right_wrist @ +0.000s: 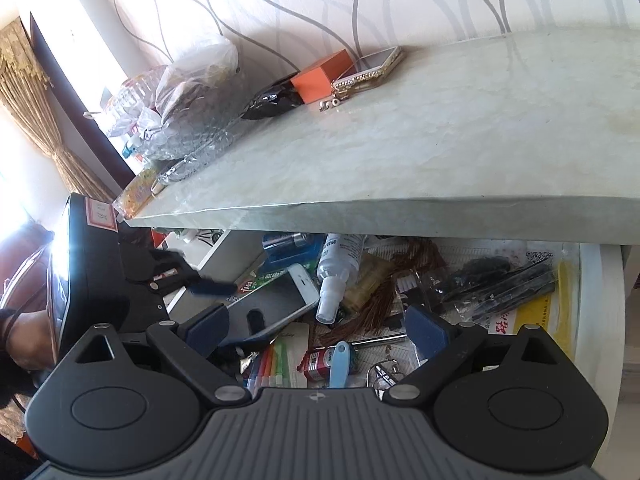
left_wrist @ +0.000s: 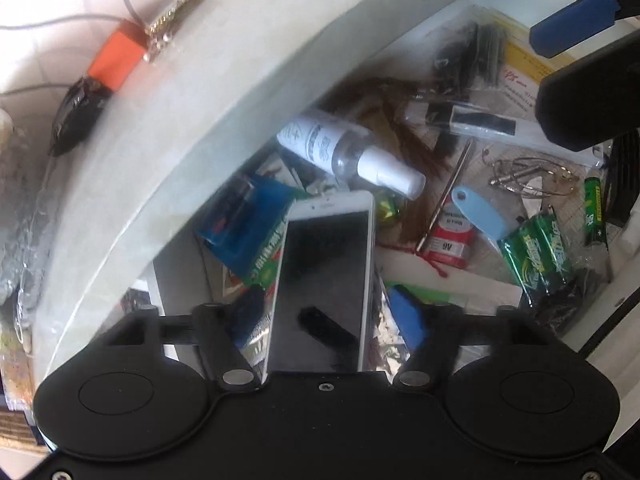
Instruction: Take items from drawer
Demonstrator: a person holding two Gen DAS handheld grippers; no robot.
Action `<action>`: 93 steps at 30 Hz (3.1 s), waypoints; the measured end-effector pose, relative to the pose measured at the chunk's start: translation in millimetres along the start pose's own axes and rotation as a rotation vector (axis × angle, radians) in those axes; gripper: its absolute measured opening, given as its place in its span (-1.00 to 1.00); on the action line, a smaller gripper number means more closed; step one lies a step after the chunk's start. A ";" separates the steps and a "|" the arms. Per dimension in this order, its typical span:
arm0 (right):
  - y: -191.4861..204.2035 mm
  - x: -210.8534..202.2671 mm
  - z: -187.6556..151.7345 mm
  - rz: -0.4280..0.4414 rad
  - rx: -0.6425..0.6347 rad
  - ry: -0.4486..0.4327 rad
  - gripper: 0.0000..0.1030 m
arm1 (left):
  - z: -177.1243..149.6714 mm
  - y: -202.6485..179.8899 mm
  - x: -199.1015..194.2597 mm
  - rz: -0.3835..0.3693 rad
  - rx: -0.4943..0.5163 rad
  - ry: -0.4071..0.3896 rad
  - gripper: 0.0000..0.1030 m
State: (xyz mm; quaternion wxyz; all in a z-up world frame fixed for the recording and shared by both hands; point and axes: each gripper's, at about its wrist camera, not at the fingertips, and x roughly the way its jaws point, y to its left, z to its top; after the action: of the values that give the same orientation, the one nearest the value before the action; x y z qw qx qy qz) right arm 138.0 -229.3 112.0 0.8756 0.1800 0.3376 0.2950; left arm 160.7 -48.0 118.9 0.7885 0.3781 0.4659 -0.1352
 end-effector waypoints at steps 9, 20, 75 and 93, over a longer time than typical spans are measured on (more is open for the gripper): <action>0.0 -1.9 0.3 0.006 -0.004 -0.007 0.90 | -7.6 31.7 13.2 -0.233 -0.039 -0.021 0.64; 0.0 -0.4 0.3 -0.009 0.001 -0.007 0.90 | -16.1 65.0 29.1 -0.439 -0.081 -0.001 0.67; -6.0 -2.0 1.4 0.003 0.040 -0.005 0.90 | 58.6 187.2 -70.8 -0.228 -0.512 -0.249 0.26; -8.3 -6.8 1.4 -0.023 0.054 -0.050 0.90 | 244.3 291.0 71.9 -0.038 -0.582 -0.124 0.26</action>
State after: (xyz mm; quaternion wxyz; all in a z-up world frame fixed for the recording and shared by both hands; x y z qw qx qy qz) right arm 138.2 -240.1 112.0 0.8820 0.2068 0.3253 0.2711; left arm 517.9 -17.3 264.0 0.8881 0.1185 0.4429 -0.0335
